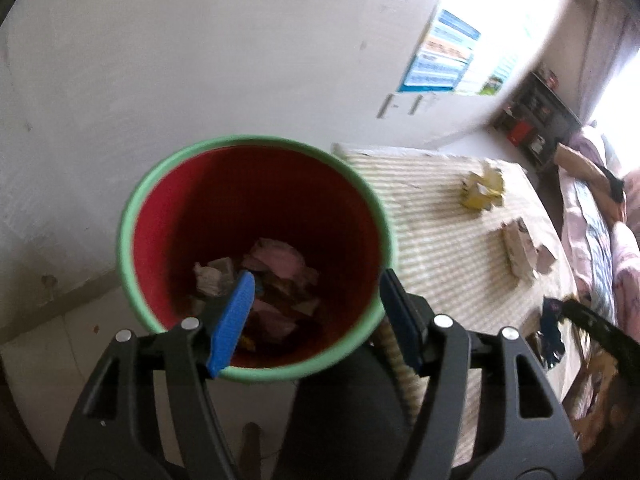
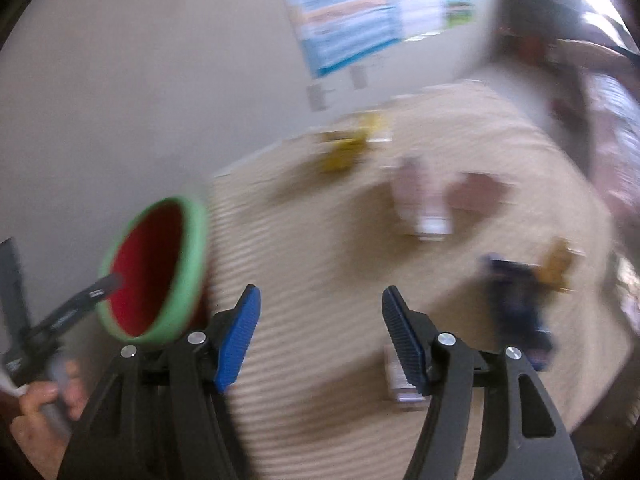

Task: Collect trash
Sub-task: 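Grasp the blue Oreo wrapper with the right gripper while the left gripper moves back over the table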

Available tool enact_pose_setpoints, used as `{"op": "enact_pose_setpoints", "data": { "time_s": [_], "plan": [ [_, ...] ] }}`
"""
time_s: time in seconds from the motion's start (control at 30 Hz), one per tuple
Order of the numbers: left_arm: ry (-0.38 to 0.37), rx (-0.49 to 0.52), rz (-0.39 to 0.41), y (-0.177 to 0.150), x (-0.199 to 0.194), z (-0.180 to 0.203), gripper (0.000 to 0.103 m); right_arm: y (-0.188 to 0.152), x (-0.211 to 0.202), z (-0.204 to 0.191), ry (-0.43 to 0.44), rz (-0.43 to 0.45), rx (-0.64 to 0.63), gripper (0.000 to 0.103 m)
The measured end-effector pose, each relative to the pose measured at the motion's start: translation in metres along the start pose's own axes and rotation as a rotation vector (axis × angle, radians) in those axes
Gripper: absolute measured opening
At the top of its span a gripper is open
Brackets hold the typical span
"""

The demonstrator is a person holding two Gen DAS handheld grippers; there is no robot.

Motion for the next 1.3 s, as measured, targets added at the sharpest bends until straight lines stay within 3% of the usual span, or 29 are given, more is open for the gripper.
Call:
{"op": "enact_pose_setpoints", "data": {
  "time_s": [0.23, 0.4, 0.57, 0.63, 0.7, 0.77, 0.8, 1.13, 1.17, 1.27, 1.3],
  "plan": [
    [-0.027, 0.098, -0.023, -0.021, -0.002, 0.045, 0.062, -0.050, 0.008, 0.106, -0.146, -0.094, 0.158, 0.062],
    [-0.059, 0.167, -0.070, -0.041, 0.001, 0.080, 0.062, -0.086, 0.018, 0.138, -0.147, -0.146, 0.247, 0.062],
    [-0.109, 0.275, -0.113, -0.068, 0.005, 0.125, 0.064, -0.098, 0.022, 0.137, -0.132, -0.152, 0.242, 0.061],
    [-0.124, 0.309, -0.132, -0.077, 0.007, 0.139, 0.064, -0.100, 0.019, 0.138, -0.133, -0.139, 0.247, 0.045],
    [-0.143, 0.355, -0.154, -0.089, 0.011, 0.157, 0.064, -0.101, 0.014, 0.136, -0.112, -0.121, 0.267, 0.038],
    [-0.167, 0.398, -0.180, -0.102, 0.016, 0.175, 0.064, -0.099, 0.008, 0.136, -0.087, -0.098, 0.286, 0.022],
    [-0.173, 0.412, -0.188, -0.107, 0.018, 0.181, 0.064, -0.098, 0.005, 0.134, -0.071, -0.083, 0.296, 0.009],
    [-0.214, 0.518, -0.314, -0.166, 0.050, 0.227, 0.064, -0.094, -0.026, 0.122, -0.003, 0.004, 0.342, 0.009],
    [-0.209, 0.527, -0.325, -0.171, 0.053, 0.227, 0.062, -0.093, -0.027, 0.121, 0.000, 0.008, 0.344, 0.009],
    [-0.201, 0.521, -0.362, -0.178, 0.059, 0.224, 0.036, -0.091, -0.029, 0.120, 0.008, 0.013, 0.342, 0.009],
    [-0.205, 0.515, -0.369, -0.178, 0.059, 0.222, 0.033, -0.090, -0.029, 0.119, 0.010, 0.014, 0.342, 0.009]
  ]
}}
Point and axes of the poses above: each gripper's, at about its wrist camera, not at the fingertips, and x roughly the way its jaws point, z to its right, y to its top, the point moved 7 cm from there along x, roughly the way its jaws point, and after that the axes turned 15 degrees about -x, right-handed, at the moved point
